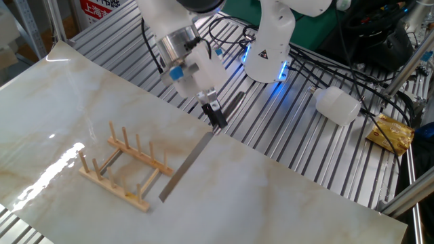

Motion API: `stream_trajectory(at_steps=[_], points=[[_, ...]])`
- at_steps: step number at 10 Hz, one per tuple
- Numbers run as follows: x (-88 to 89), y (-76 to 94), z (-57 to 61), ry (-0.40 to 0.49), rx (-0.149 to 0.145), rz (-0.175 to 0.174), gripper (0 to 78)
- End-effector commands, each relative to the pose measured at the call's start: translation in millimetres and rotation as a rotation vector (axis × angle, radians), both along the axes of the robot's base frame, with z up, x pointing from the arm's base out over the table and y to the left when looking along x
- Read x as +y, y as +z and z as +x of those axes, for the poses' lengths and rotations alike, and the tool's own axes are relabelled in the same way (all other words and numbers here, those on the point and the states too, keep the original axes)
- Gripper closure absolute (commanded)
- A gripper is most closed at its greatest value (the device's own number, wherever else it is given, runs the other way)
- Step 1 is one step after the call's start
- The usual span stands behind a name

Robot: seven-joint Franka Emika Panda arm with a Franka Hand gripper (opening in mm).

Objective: Put the knife on the knife rack

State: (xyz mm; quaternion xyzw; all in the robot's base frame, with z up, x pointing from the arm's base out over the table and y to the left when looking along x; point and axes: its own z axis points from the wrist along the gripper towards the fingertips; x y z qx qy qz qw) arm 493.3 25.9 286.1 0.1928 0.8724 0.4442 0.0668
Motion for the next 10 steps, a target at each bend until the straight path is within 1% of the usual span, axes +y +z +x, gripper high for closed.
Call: stream_trajectory(at_steps=[1,3,4,5,6,7,8,9,10], points=[[-7.0,4.9,-3.9,-0.02,-0.044,-0.011,75.9],[-15.5,4.4,-4.6,-0.019,-0.074,-0.016,75.9],[-17.9,3.9,-4.2,-0.019,-0.078,-0.014,75.9],[-23.7,1.2,-1.7,-0.019,-0.099,-0.015,75.9],[-27.0,-0.8,0.4,-0.017,-0.118,-0.027,75.9],[-27.6,-1.1,0.7,-0.017,-0.123,-0.028,75.9],[-34.1,-3.8,2.6,-0.012,-0.146,-0.027,75.9],[-36.6,-5.0,3.6,-0.012,-0.161,-0.011,75.9],[-38.7,-5.7,4.5,-0.01,-0.171,-0.002,75.9]])
